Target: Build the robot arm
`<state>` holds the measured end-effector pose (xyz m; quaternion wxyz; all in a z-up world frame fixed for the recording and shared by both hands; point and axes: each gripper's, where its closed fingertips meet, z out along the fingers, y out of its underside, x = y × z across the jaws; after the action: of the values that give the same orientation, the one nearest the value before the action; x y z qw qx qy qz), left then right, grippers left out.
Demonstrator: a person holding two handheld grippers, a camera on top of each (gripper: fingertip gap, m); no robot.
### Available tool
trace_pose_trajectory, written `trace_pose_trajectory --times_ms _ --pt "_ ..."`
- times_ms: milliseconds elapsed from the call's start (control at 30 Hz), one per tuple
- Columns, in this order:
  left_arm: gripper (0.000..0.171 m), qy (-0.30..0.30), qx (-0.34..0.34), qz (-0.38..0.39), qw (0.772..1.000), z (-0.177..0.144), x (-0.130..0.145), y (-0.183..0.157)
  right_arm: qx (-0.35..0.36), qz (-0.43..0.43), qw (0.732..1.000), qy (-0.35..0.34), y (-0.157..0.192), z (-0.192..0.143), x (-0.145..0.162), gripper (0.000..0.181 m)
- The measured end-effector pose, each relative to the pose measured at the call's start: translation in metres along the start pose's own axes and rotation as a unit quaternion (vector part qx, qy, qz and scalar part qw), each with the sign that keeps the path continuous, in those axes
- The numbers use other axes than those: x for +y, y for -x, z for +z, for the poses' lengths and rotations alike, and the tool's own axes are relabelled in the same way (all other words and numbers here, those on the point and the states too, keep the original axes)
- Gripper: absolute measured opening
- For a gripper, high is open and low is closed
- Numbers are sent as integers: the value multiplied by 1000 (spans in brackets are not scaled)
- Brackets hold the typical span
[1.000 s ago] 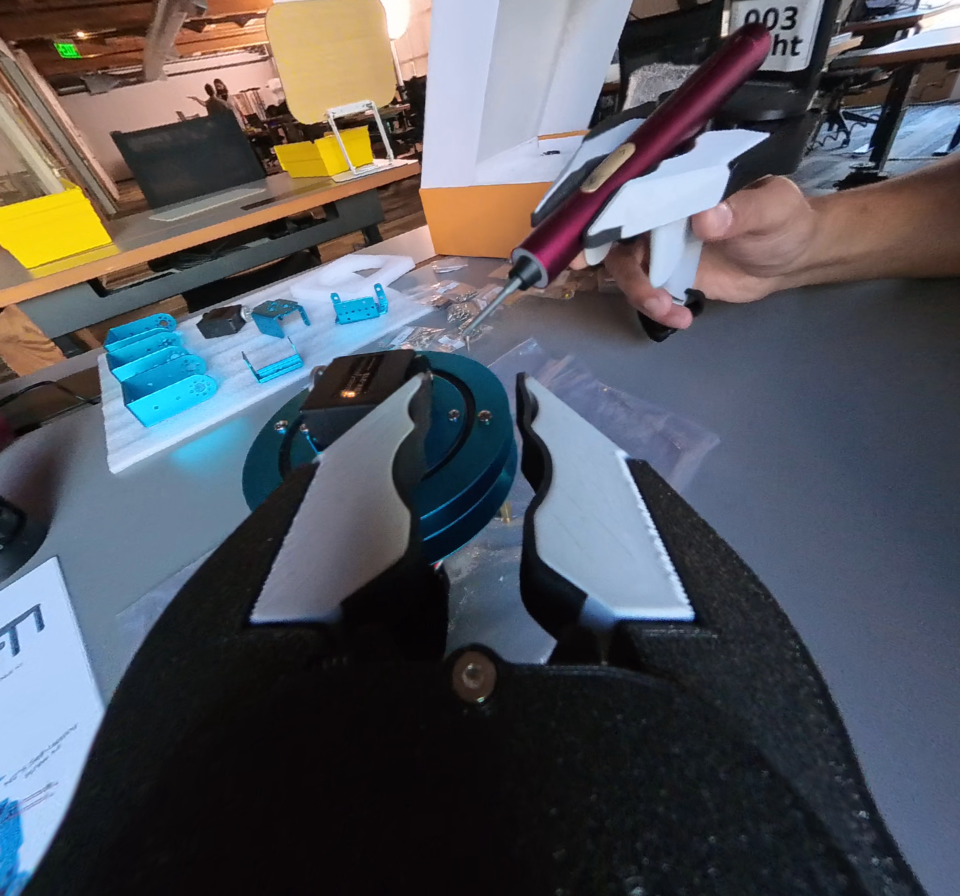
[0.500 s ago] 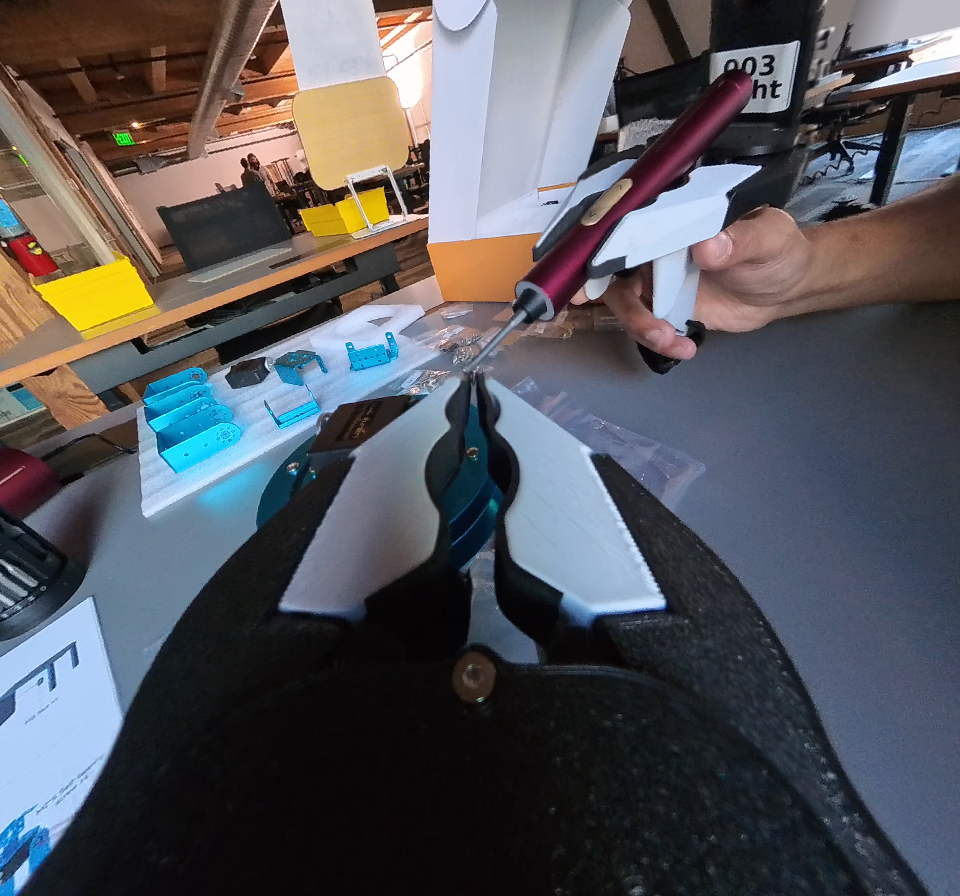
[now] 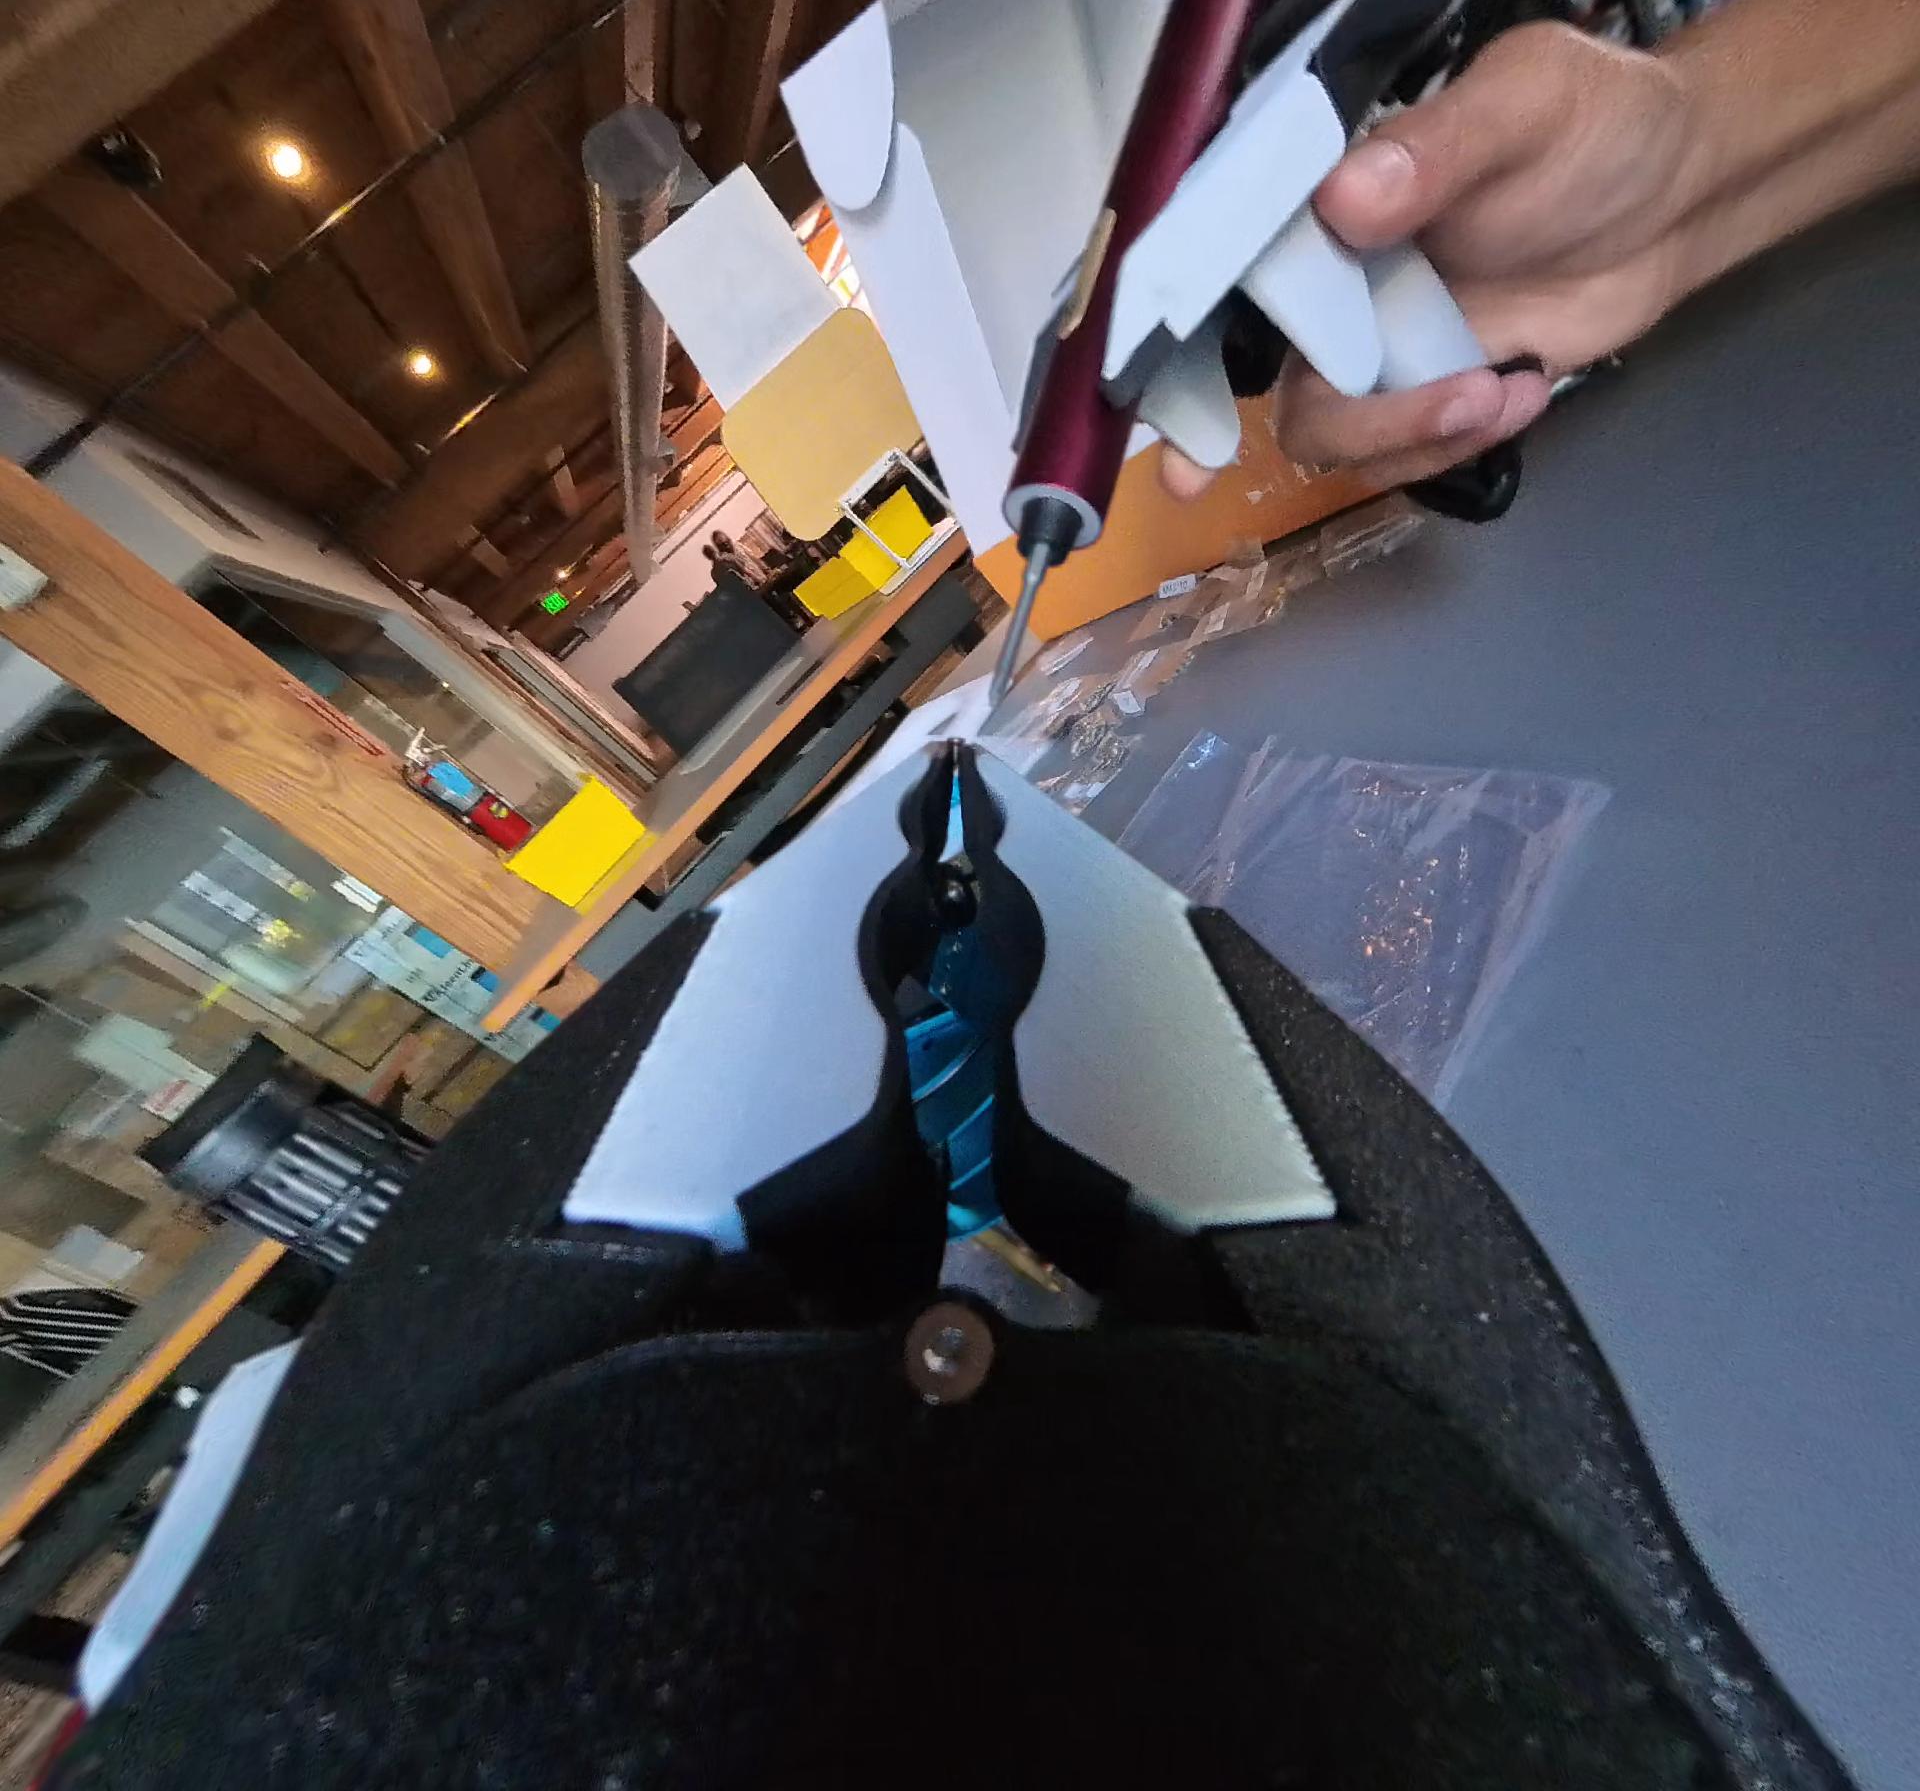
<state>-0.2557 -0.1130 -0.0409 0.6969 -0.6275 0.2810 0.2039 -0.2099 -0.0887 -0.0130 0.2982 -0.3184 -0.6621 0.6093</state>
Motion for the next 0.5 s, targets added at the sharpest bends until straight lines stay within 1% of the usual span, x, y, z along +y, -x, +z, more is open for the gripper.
trace_pose_trajectory --times_ms 133,400,500 --pt "1 0 12 18 1000 -1 -6 -6 7 -11 1000 12 3 2 -2 22" --pt "1 11 14 26 999 -3 -3 -7 13 -27 999 19 6 5 2 23" --pt "1 14 17 28 999 -5 -2 -8 12 -23 1000 11 6 5 0 22"
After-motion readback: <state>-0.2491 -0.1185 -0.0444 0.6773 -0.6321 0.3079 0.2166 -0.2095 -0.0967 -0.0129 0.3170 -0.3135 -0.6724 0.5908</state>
